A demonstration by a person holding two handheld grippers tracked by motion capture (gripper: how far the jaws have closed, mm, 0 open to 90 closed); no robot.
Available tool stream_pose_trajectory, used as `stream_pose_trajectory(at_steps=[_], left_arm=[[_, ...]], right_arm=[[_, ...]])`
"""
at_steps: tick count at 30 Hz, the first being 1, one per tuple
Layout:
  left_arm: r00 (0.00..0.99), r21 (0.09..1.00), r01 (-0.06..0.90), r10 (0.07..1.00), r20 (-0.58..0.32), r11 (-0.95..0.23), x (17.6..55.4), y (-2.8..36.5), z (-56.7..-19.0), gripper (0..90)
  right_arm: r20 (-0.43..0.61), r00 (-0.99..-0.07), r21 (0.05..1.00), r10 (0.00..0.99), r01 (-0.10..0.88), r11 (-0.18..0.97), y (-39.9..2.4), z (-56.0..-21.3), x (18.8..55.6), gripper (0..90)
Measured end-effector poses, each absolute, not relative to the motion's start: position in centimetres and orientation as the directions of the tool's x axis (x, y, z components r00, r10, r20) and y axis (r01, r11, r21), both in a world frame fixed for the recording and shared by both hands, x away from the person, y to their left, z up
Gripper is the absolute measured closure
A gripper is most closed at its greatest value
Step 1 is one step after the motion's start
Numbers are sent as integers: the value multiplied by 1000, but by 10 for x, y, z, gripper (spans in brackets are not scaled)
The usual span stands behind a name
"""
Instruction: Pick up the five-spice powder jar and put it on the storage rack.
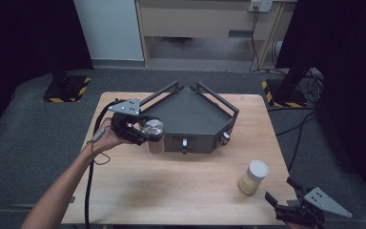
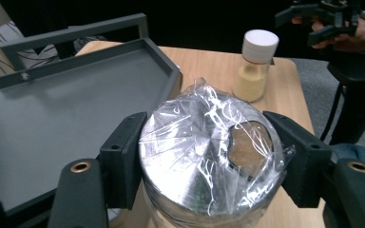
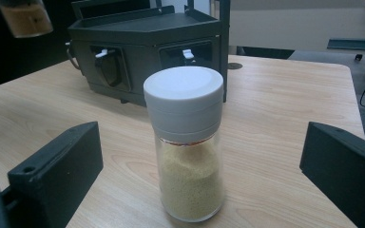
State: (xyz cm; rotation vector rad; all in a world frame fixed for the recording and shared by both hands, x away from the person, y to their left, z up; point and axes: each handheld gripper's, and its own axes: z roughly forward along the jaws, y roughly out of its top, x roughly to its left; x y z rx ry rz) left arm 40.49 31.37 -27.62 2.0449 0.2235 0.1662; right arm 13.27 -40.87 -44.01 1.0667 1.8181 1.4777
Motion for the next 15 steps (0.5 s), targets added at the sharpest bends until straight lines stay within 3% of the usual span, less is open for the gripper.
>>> stream_pose_trajectory(at_steps=[15], left_arm=[[954, 885, 105, 296, 39, -454, 435, 305, -248, 336]], right_arm=[[68, -529, 968, 846, 241, 73, -409, -440, 134, 10]])
